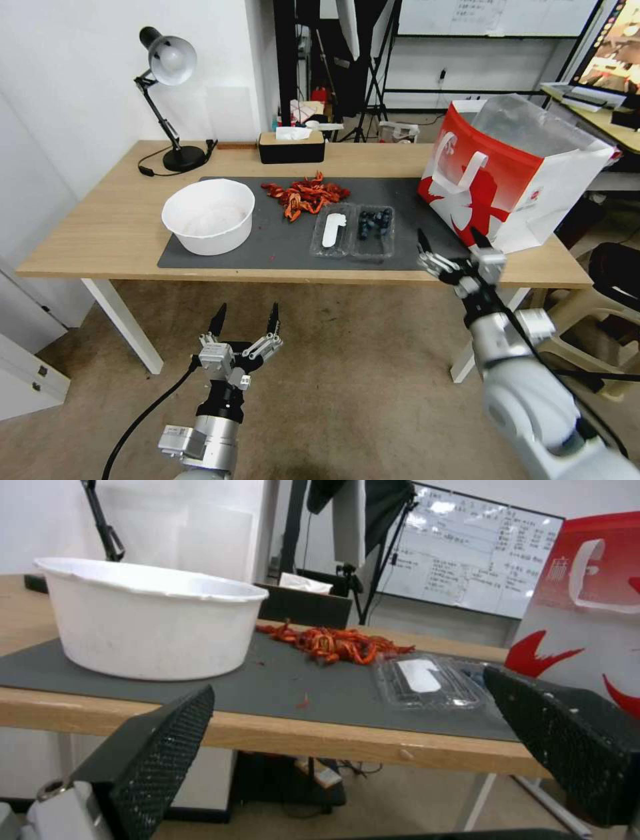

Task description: Close the takeout container lid, then place the container into the takeout bag.

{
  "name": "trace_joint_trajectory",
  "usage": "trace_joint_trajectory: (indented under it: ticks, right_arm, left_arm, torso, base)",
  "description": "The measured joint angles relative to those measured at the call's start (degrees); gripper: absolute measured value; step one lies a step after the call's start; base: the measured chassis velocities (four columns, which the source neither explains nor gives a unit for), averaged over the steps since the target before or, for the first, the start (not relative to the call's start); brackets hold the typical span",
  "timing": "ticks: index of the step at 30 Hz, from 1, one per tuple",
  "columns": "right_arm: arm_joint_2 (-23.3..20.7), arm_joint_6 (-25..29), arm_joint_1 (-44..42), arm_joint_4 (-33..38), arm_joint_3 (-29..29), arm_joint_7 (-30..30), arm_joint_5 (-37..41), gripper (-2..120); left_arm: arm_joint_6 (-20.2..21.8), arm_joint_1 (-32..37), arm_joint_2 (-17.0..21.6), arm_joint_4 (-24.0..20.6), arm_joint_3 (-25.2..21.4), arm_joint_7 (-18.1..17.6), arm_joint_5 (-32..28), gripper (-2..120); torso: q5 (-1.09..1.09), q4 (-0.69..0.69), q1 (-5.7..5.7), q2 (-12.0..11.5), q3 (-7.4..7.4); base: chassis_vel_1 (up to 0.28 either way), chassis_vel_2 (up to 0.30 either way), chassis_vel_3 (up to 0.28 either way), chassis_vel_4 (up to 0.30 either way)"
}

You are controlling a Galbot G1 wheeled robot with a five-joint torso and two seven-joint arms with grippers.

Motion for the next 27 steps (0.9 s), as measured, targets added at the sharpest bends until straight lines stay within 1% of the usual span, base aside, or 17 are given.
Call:
trace_joint_trajectory:
  ticks: [1, 2, 4, 6, 8, 11, 15, 18, 19, 20, 22, 23, 26, 27]
  right_arm:
    - [1.5, 2.6, -3.0, 0.1, 1.1, -0.6, -1.3, 100]
    - [2.5, 4.1, -4.9, 0.1, 1.6, -0.9, -1.8, 100]
    - [3.0, 5.0, -6.1, 0.1, 2.0, -1.2, -2.1, 100]
    - [5.3, 7.5, -10.0, -0.1, 3.2, -2.3, -2.7, 100]
    - [5.7, 8.0, -10.7, -0.3, 3.4, -2.6, -2.8, 100]
    - [7.8, 10.2, -14.0, -1.2, 4.5, -4.8, -3.4, 100]
    - [7.8, 10.3, -14.1, -1.5, 4.3, -5.5, -3.4, 100]
    - [7.4, 10.8, -13.7, -2.1, 3.1, -6.6, -3.3, 100]
    - [7.4, 10.8, -13.7, -2.1, 3.1, -6.6, -3.3, 100]
    - [7.7, 11.2, -14.0, -2.2, 3.0, -7.2, -3.3, 100]
    - [8.6, 12.0, -15.0, -2.4, 3.1, -8.2, -3.4, 100]
    - [8.6, 12.0, -15.0, -2.4, 3.1, -8.2, -3.4, 100]
    - [9.8, 13.2, -16.1, -2.5, 3.5, -9.5, -3.7, 100]
    - [9.8, 13.2, -16.1, -2.5, 3.5, -9.5, -3.7, 100]
  left_arm:
    - [0.0, -0.1, 0.3, 0.1, 0.0, 0.1, -0.4, 100]
    - [0.1, -0.2, 0.5, 0.1, 0.1, 0.2, -0.6, 100]
    - [0.1, -0.3, 0.6, 0.1, 0.2, 0.2, -0.8, 100]
    - [0.6, -0.6, 1.1, 0.1, 0.6, 0.3, -1.6, 100]
    - [0.7, -0.6, 1.2, 0.1, 0.6, 0.4, -1.8, 100]
    - [2.2, -0.9, 2.0, -0.5, 1.0, 0.5, -5.0, 100]
    - [3.3, -0.7, 2.1, -1.3, 1.1, 0.5, -7.3, 100]
    - [5.5, -1.0, 2.2, -2.4, 1.3, 0.9, -12.8, 100]
    - [5.5, -1.0, 2.2, -2.4, 1.3, 0.9, -12.8, 100]
    - [6.7, -1.5, 2.5, -2.7, 1.6, 1.0, -15.0, 100]
    - [9.1, -2.9, 3.7, -3.2, 2.5, 1.0, -19.1, 100]
    - [9.1, -2.9, 3.7, -3.2, 2.5, 1.0, -19.1, 100]
    - [12.2, -6.0, 6.2, -3.7, 4.2, 0.8, -26.8, 100]
    - [12.2, -6.0, 6.2, -3.7, 4.2, 0.8, -26.8, 100]
  torso:
    - [-0.01, 0.00, 0.00, 0.0, 0.00]
    - [0.00, -0.01, 0.00, 0.0, 0.00]
    - [-0.02, -0.01, 0.00, 0.0, 0.00]
    - [-0.01, -0.01, 0.00, 0.0, 0.00]
    - [0.00, -0.01, 0.00, 0.0, 0.00]
    - [-0.01, -0.01, 0.00, 0.0, 0.00]
    - [-0.01, 0.00, 0.00, 0.0, 0.00]
    - [0.00, 0.01, 0.00, 0.0, 0.00]
    - [0.00, 0.01, 0.00, 0.0, 0.00]
    - [0.00, 0.02, 0.00, 0.0, 0.00]
    - [0.00, 0.00, 0.00, 0.0, 0.00]
    - [0.00, 0.00, 0.00, 0.0, 0.00]
    - [0.00, -0.01, 0.00, 0.0, 0.00]
    - [0.00, -0.01, 0.00, 0.0, 0.00]
  base:
    - [0.000, 0.000, 0.000, 0.000]
    - [0.000, 0.000, 0.000, 0.000]
    - [0.000, 0.000, 0.000, 0.000]
    - [0.000, 0.000, 0.000, 0.000]
    - [0.000, 0.000, 0.000, 0.000]
    - [0.000, 0.000, 0.000, 0.000]
    - [0.000, 0.000, 0.000, 0.000]
    - [0.000, 0.000, 0.000, 0.000]
    - [0.000, 0.000, 0.000, 0.000]
    - [0.000, 0.000, 0.000, 0.000]
    - [0.000, 0.000, 0.000, 0.000]
    - [0.000, 0.000, 0.000, 0.000]
    - [0.000, 0.000, 0.000, 0.000]
    - [0.000, 0.000, 0.000, 0.000]
